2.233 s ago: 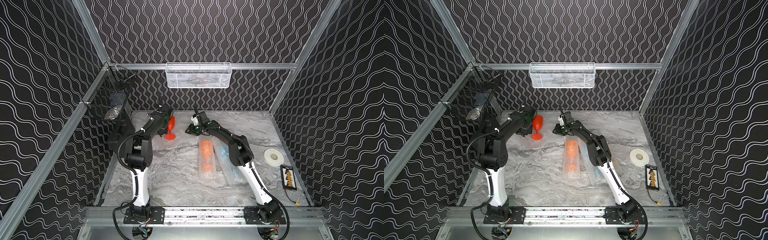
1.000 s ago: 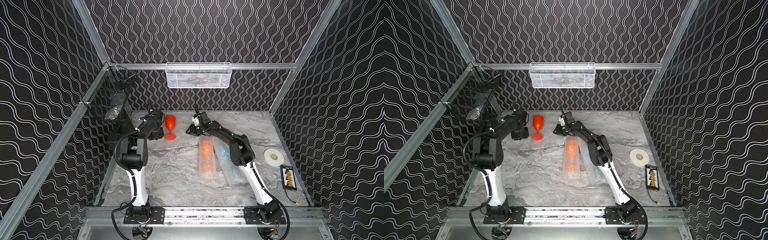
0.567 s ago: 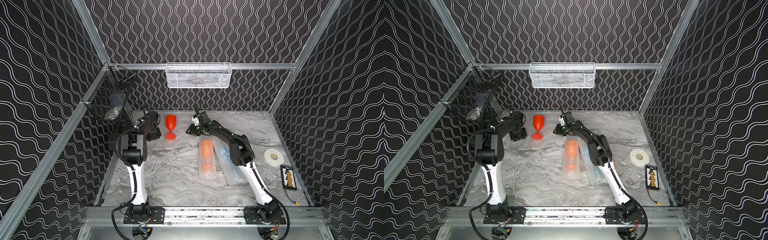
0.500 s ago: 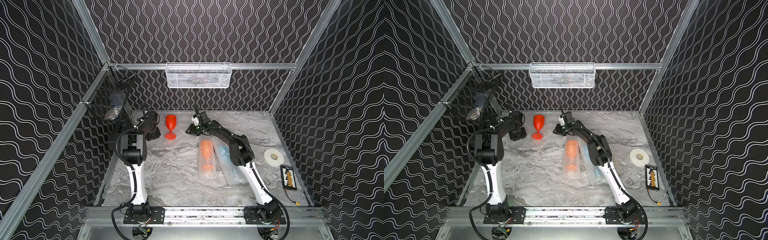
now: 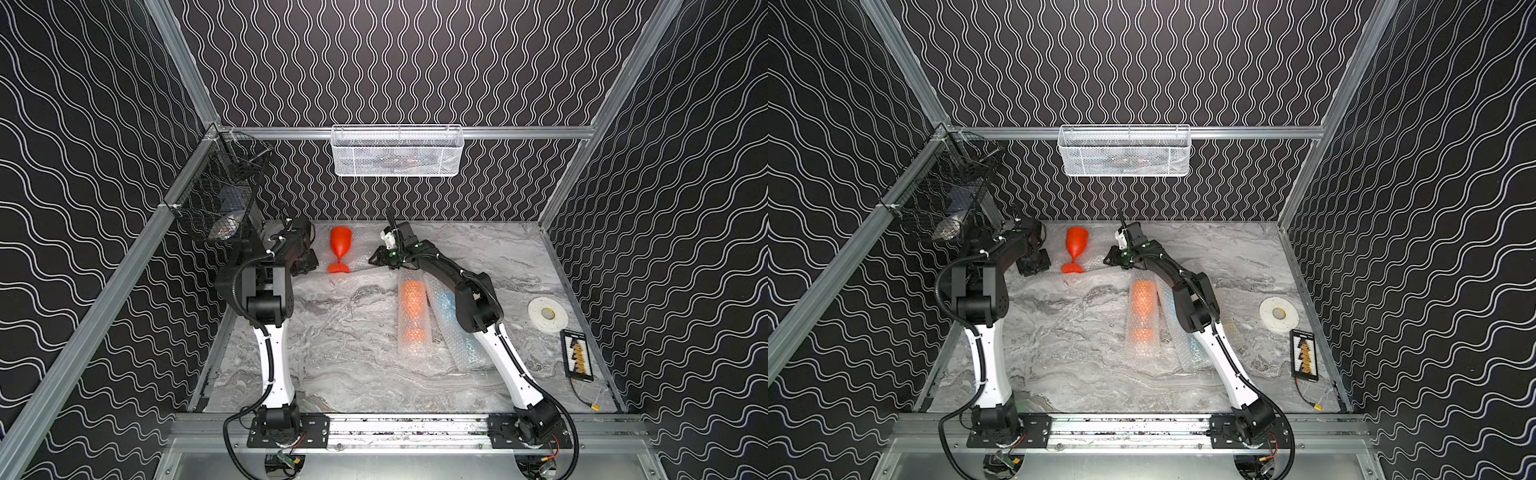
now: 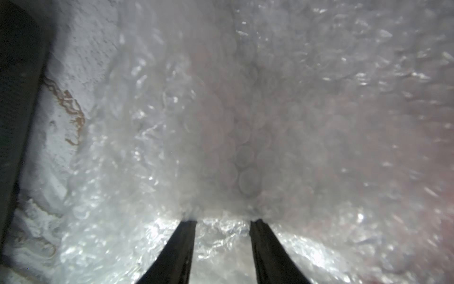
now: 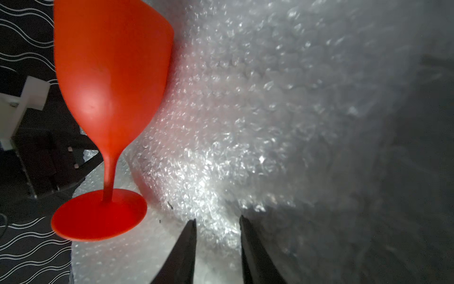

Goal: Unpack wine glasses from bubble wrap
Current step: Unwrap the wine glass from the bubble wrap, then adjust the bubble wrap at the center of the board.

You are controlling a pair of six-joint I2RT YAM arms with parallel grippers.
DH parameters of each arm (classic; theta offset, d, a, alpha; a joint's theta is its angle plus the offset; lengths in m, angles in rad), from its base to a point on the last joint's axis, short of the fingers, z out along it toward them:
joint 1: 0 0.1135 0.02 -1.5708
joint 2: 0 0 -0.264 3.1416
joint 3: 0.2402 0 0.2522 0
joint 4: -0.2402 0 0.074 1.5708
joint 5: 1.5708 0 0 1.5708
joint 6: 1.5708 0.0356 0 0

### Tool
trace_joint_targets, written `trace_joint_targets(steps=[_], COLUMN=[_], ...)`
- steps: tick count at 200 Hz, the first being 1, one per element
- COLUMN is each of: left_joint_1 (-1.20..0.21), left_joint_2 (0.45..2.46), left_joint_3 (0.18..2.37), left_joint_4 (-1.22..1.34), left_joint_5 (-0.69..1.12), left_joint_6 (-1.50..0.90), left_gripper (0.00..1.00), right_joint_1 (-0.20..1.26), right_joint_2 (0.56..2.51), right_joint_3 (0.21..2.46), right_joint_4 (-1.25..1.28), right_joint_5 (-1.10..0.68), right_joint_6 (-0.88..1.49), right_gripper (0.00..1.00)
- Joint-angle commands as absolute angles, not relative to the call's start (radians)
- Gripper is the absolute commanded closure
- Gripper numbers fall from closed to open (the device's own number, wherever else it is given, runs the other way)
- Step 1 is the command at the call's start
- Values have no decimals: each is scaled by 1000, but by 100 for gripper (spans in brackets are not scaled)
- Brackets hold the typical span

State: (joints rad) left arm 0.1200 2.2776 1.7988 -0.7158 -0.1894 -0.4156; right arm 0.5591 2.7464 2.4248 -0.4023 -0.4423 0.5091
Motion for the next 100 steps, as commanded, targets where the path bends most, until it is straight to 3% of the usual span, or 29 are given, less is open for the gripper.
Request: trace_joint_targets(steps=[1,71,100], left_joint_1=[121,121,123], left_joint_2=[2251,2218,2302], left_joint_3=[1786,1857,1984], left_joint_4=[-758,-747,-837], left_joint_5=[-161,-168,-153], left_joint_6=[-399,-399,-395], left_gripper=[56,52,49], right_joint_1=[560,561,561], right_joint_2=[2741,2722,2712], right_joint_3=[2413,2395,2377], right_joint_4=[-460,-451,-451], right_joint_5=[-402,-410,-407], right_joint_6=[510,511,501], right_gripper=[67,67,67])
